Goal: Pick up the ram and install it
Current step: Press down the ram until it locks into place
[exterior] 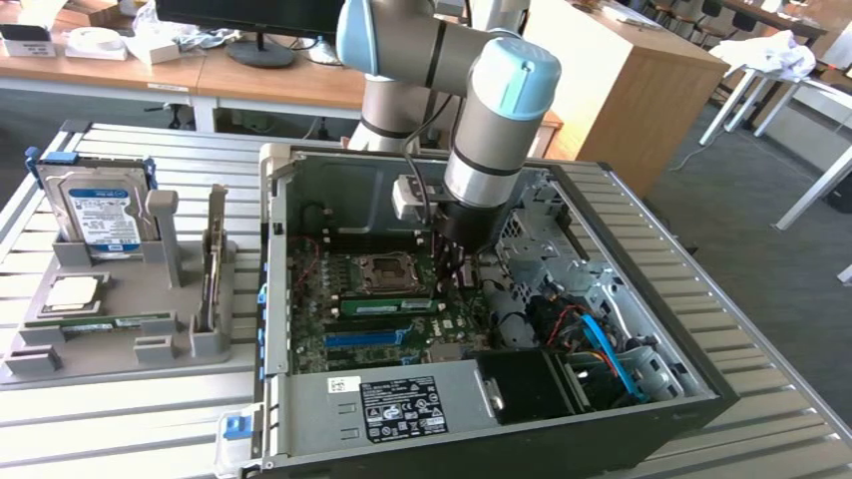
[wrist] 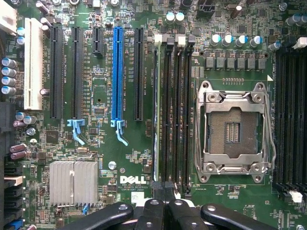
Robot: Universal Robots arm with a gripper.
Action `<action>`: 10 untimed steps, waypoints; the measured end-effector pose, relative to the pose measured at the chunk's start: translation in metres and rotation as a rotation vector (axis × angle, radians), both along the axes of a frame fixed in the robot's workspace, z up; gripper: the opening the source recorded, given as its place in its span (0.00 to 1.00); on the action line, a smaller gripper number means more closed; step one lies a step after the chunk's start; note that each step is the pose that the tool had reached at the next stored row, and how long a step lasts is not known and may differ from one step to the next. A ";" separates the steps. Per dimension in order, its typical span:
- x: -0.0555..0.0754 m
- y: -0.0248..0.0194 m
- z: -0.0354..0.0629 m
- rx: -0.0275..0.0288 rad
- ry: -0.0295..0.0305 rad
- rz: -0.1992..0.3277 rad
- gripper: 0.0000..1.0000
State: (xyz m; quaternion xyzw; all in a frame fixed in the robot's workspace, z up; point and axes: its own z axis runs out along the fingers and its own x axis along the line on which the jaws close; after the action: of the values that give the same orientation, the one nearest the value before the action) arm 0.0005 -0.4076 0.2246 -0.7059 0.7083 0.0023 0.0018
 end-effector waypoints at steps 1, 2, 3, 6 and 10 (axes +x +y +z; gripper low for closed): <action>0.000 0.0000 0.0000 0.0000 0.0000 0.000 0.10; 0.000 0.0000 0.0000 0.0000 0.0000 0.000 0.10; 0.000 0.0000 0.0000 0.0001 0.0000 0.000 0.10; 0.000 0.0000 -0.0007 0.0000 -0.0001 0.000 0.10; 0.000 0.0000 -0.0009 -0.0001 0.0001 0.000 0.10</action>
State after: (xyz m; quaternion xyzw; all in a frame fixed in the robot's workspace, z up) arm 0.0005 -0.4076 0.2237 -0.7060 0.7083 0.0023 0.0018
